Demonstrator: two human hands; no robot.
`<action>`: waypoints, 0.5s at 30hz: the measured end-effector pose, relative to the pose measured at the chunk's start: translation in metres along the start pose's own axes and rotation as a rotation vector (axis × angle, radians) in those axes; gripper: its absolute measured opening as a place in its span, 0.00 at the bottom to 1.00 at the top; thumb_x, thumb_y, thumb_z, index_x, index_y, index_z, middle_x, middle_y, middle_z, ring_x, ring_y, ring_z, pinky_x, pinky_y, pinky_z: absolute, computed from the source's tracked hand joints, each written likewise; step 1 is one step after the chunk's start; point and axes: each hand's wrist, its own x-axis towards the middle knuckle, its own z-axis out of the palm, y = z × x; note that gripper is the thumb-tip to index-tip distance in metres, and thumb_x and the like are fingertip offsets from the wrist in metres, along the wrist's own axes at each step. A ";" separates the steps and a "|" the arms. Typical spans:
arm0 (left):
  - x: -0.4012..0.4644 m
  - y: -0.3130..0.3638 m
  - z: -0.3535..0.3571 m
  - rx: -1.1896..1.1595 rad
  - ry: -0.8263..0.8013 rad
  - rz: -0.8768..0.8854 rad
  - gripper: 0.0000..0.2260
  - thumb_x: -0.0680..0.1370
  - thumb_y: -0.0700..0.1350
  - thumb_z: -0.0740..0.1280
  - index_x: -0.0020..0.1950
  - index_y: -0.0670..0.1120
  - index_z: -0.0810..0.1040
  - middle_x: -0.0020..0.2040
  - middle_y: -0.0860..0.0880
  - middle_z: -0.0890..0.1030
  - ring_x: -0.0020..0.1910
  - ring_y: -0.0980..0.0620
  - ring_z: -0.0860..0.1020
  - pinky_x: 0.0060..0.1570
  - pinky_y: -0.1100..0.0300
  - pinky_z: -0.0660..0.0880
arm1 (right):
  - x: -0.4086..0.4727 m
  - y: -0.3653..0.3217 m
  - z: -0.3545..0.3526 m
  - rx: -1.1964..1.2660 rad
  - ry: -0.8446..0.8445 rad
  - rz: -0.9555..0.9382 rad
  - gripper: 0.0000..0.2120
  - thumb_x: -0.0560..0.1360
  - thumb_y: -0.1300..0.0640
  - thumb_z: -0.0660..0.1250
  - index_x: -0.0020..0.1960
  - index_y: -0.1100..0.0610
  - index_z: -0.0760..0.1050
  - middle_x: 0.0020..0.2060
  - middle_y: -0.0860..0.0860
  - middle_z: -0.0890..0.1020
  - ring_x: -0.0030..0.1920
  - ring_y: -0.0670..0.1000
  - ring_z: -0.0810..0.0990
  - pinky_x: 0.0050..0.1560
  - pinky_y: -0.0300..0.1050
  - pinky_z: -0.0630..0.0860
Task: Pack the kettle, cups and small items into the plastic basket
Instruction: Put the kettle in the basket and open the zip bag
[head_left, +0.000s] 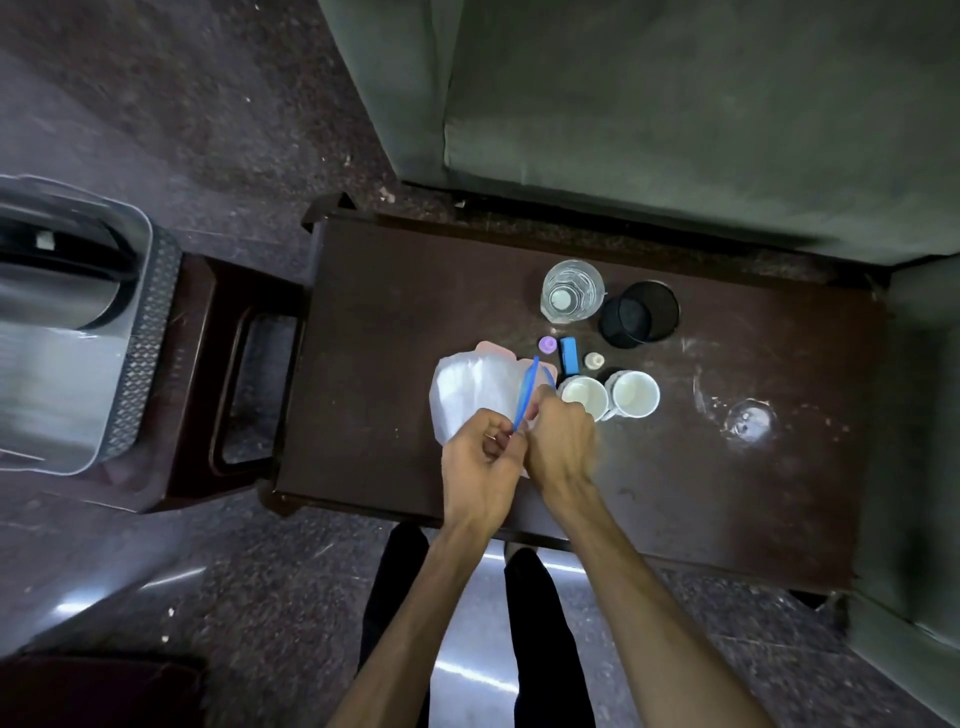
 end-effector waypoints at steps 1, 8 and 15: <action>0.001 0.000 0.001 -0.003 0.000 -0.001 0.07 0.75 0.49 0.75 0.39 0.52 0.78 0.32 0.55 0.81 0.28 0.61 0.76 0.32 0.67 0.75 | 0.001 0.002 0.002 0.001 0.001 -0.004 0.08 0.75 0.58 0.67 0.53 0.57 0.75 0.43 0.60 0.84 0.46 0.65 0.83 0.39 0.50 0.71; 0.011 0.004 0.006 -0.009 -0.085 0.030 0.07 0.72 0.55 0.70 0.40 0.53 0.77 0.34 0.55 0.80 0.30 0.59 0.75 0.34 0.65 0.75 | 0.010 0.011 0.001 0.087 -0.031 -0.028 0.02 0.73 0.59 0.67 0.45 0.54 0.75 0.42 0.60 0.84 0.45 0.65 0.81 0.39 0.45 0.67; 0.017 -0.002 0.010 -0.004 -0.130 0.039 0.05 0.73 0.44 0.70 0.41 0.53 0.77 0.33 0.56 0.80 0.31 0.59 0.76 0.35 0.67 0.74 | 0.021 0.002 -0.003 0.186 -0.020 0.070 0.16 0.70 0.64 0.65 0.29 0.53 0.63 0.30 0.53 0.74 0.38 0.64 0.74 0.34 0.47 0.61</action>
